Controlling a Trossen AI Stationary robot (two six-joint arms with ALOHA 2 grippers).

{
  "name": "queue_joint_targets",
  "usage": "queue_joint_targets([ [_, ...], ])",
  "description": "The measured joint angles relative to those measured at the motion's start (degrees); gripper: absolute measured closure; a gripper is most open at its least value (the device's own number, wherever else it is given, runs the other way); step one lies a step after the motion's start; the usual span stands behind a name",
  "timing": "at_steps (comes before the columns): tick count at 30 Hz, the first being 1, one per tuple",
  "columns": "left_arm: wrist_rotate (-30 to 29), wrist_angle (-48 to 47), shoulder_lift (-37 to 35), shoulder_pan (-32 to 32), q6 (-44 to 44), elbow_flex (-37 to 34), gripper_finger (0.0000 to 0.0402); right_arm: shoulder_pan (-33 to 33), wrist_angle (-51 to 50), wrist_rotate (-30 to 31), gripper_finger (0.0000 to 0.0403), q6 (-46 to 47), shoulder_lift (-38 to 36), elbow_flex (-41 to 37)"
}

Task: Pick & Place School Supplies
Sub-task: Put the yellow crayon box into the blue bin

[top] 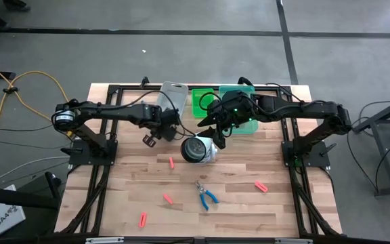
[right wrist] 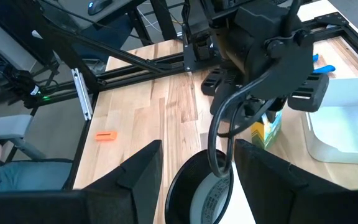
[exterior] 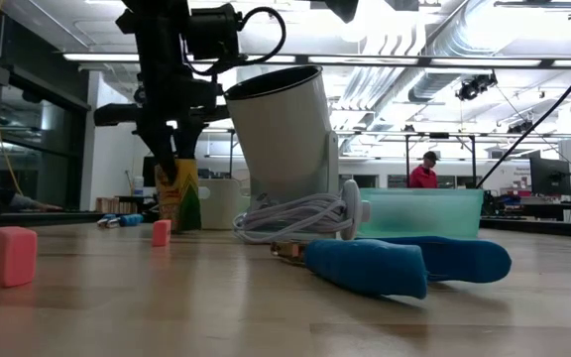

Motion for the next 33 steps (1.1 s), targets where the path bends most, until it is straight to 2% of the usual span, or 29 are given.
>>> queue_joint_targets([
  [8,0.1,1.0,-1.2,-1.6,-15.3,0.0,0.0304,0.0,0.0,0.0,0.0214,0.0,0.0,0.0],
  [21,0.0,4.6,-11.7,-0.8,-20.3,0.0,0.0304,0.0,0.0,0.0,0.0214,0.0,0.0,0.0],
  [33,-1.4,12.9,-12.8,3.5,-22.2,0.0,0.0305,0.0,0.0,-0.5,0.0214,-0.9,0.0,0.0],
])
